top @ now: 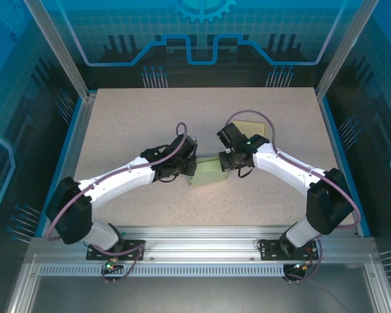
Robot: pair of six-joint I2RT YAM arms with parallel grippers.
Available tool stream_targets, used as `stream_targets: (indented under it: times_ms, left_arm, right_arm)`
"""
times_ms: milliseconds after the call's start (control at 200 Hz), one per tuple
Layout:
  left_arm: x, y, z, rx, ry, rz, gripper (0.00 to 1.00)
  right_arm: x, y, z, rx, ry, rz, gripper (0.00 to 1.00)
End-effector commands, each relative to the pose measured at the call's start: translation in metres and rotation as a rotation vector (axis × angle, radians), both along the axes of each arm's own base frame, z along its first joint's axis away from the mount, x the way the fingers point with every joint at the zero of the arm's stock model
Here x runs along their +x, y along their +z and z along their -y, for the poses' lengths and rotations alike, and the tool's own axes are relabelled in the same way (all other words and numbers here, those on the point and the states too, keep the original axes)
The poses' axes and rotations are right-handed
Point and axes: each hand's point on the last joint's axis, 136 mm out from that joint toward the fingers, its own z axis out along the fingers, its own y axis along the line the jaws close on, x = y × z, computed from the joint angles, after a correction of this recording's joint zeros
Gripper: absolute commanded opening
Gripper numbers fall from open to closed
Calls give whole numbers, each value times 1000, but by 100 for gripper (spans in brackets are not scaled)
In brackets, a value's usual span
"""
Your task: Fold the paper box
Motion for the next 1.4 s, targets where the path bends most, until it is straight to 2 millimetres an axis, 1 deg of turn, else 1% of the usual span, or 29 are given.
stream_targets:
  times_ms: [0,130,250,370,440,535,655,775,951,1021,1116,1211,1286,1396]
  left_arm:
    - [-2,16,17,-76,-45,27,9]
    - [-1,14,21,-82,-52,15,7]
    - [-1,17,29,-146,-64,2,4]
    - [0,19,32,-177,-66,-7,5]
    - [0,19,32,-182,-66,-12,9]
    - [0,14,31,-171,-63,-22,9]
    - [-1,8,33,-188,-50,-39,5]
    - [-2,13,42,-264,-48,-47,4]
    - [1,19,52,-385,-19,-78,8]
    - [1,19,55,-410,-8,-89,12]
    - [1,19,56,-426,6,-101,12]
    - [1,14,55,-425,16,-115,11]
    - [-1,7,55,-422,22,-133,8]
    - [-4,-6,48,-383,40,-147,4]
  right_arm:
    - [-15,-15,-13,5,50,-80,0]
    - [-15,-13,-14,-12,61,-73,0]
    - [-16,-14,-17,-12,69,-76,0]
    - [-18,-17,-21,-15,79,-83,0]
    - [-18,-17,-23,-18,86,-84,3]
    - [-18,-15,-24,-14,90,-78,4]
    - [-18,-13,-25,-9,93,-76,4]
    - [-17,-14,-26,-10,93,-77,4]
    - [-18,-18,-27,-12,95,-84,4]
    - [-18,-19,-27,-13,97,-86,3]
    - [-19,-20,-28,-11,97,-86,3]
    - [-19,-20,-29,-7,97,-85,4]
    - [-19,-21,-29,-5,98,-87,3]
    - [-20,-21,-30,-6,100,-87,3]
